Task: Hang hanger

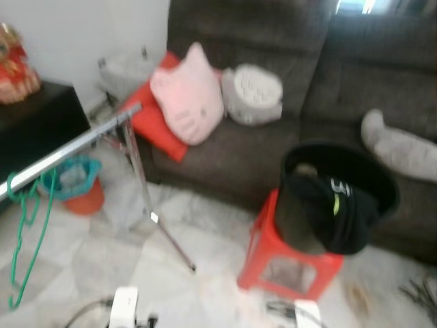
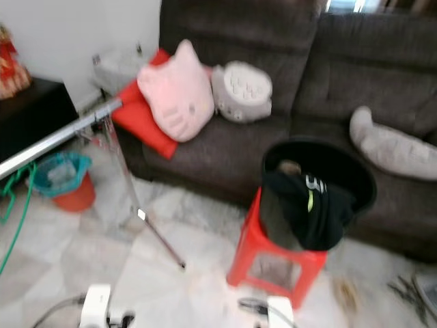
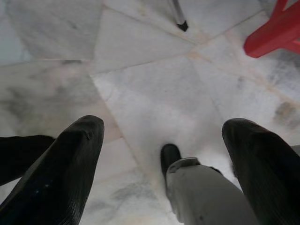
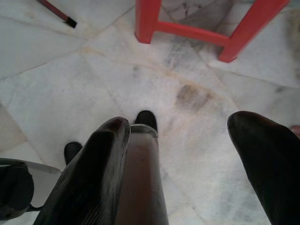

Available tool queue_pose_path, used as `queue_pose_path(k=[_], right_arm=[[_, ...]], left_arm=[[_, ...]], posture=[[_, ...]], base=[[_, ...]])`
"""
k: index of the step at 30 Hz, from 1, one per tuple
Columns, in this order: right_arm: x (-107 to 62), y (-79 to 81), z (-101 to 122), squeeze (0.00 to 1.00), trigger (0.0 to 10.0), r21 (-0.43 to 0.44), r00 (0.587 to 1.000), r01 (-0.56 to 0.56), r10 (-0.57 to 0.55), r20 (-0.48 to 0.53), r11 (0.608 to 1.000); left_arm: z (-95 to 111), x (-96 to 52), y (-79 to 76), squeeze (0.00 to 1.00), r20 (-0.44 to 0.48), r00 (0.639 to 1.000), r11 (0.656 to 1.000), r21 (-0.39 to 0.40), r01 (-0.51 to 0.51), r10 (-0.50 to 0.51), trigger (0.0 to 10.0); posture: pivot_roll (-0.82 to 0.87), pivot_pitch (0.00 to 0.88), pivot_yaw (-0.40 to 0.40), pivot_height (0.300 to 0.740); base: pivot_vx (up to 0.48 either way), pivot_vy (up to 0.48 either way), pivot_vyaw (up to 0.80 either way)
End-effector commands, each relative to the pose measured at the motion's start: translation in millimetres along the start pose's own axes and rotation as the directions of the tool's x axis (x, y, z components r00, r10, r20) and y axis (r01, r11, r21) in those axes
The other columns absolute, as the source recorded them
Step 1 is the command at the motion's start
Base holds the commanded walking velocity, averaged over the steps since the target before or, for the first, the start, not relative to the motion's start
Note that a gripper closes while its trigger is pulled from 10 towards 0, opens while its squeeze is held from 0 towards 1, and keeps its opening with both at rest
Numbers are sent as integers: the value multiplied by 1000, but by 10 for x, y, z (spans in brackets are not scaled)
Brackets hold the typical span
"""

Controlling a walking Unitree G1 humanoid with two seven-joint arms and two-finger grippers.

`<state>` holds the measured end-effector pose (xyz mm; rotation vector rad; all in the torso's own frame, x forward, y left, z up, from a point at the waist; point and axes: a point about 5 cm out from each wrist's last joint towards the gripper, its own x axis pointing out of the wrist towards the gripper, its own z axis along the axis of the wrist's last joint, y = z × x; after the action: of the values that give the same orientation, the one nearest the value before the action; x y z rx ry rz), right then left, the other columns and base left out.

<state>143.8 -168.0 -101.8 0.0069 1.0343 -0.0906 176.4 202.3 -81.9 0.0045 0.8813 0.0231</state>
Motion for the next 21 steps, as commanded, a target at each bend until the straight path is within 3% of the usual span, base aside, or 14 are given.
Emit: queue_pose_path(k=[1,8,14,16,21], right_arm=[[-3,-54,1,0,10000,16,1000,14,-15,12,1000],[-4,-54,-6,0,10000,26,1000,18,-18,7,999],[-2,-49,-8,0,10000,8,1000,7,-7,-2,1000],[-2,-49,-8,0,10000,7,1000,7,-7,-3,1000],[-4,-47,4,0,10000,22,1000,12,-12,17,1000]], left_arm=[[-14,-1,-17,0,-7,1000,1000,17,13,-13,10000],[-16,-1,-26,0,-6,1000,1000,23,18,-18,10000],[-19,-2,-22,0,-8,1000,999,29,17,-17,10000],[-20,-3,-21,0,-8,1000,999,30,16,-16,10000],[-22,-4,-16,0,-8,1000,999,32,14,-14,10000]], posture=[[13,0,22,740],[13,0,22,740],[14,0,22,740],[14,0,22,740],[14,0,23,740]], base=[[0,0,0],[0,0,0],[0,0,-778],[0,-251,-775],[0,-382,0]])
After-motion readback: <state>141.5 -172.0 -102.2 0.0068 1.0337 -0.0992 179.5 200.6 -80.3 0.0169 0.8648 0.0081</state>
